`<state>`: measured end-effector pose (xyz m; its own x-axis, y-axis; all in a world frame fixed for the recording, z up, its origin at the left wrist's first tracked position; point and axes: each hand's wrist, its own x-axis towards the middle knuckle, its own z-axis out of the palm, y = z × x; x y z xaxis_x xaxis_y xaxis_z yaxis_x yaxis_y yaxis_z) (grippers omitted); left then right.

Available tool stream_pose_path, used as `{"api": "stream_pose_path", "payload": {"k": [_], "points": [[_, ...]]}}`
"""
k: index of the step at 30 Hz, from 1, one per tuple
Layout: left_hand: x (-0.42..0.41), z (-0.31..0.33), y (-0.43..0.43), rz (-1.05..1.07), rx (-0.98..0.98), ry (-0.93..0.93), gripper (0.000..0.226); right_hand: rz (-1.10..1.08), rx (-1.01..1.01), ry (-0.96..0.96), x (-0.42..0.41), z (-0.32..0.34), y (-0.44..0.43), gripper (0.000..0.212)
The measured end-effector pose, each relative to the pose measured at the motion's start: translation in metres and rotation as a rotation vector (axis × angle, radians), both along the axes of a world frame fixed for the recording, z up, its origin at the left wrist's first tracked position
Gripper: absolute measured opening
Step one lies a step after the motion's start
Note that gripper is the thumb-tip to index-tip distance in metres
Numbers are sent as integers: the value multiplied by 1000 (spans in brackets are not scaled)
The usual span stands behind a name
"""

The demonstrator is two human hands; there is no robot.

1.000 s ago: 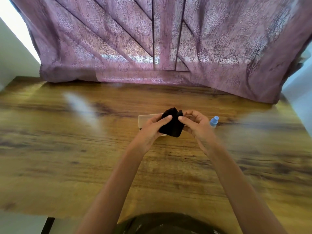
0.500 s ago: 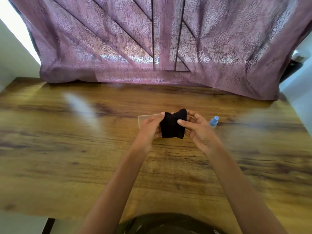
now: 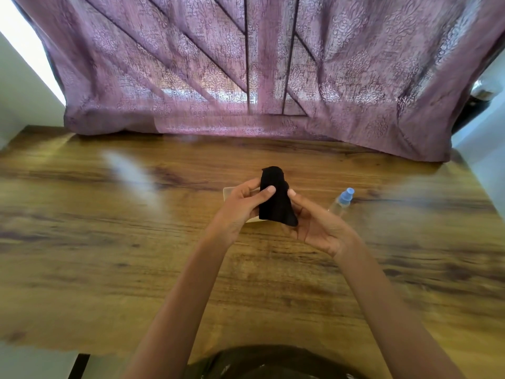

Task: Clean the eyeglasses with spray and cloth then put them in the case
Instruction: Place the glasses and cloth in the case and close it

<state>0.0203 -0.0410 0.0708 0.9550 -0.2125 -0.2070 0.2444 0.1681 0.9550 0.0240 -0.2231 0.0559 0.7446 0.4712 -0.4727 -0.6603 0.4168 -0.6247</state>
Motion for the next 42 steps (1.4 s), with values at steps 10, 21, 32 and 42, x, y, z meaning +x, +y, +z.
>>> {"api": "stream_pose_path", "payload": {"k": [10,21,32,42], "points": [[0,4,13,-36,-2,19,34,-31,-60,-183,4,0,1,50],[0,1,11,9,-3,14,36,-203,-596,-845,7,9,1,58],[1,2,14,36,-34,150,29,-189,-766,-974,6,8,2,49],[3,2,13,45,279,-73,22,-58,-709,-766,1,8,-1,23]]}}
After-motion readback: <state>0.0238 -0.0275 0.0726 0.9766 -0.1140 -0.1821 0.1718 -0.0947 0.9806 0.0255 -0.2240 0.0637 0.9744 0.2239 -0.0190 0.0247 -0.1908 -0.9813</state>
